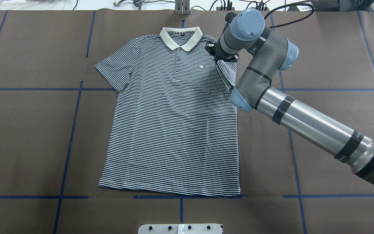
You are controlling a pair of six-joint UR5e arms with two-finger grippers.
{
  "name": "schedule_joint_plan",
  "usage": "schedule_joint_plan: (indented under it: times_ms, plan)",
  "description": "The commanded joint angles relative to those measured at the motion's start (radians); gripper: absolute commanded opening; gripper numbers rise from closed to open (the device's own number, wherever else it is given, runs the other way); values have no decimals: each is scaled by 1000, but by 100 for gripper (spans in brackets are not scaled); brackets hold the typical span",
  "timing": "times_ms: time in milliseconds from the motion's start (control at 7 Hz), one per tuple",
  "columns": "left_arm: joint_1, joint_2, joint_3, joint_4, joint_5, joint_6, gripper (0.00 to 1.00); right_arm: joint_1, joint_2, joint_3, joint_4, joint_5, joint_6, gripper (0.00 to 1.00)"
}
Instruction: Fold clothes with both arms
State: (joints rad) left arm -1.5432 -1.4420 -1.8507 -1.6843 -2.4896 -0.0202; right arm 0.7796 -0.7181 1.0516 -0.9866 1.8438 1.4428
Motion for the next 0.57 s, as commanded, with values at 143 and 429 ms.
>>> schedule_joint_plan:
  times_ms: [143,429]
  plan:
    - [0,-3,-1,-3,-3,-4,100,-3,5,-16,0,-28,1,10]
    - [0,-3,5,-58,-5,-7,100,-40,8,-16,0,-113,-1,100]
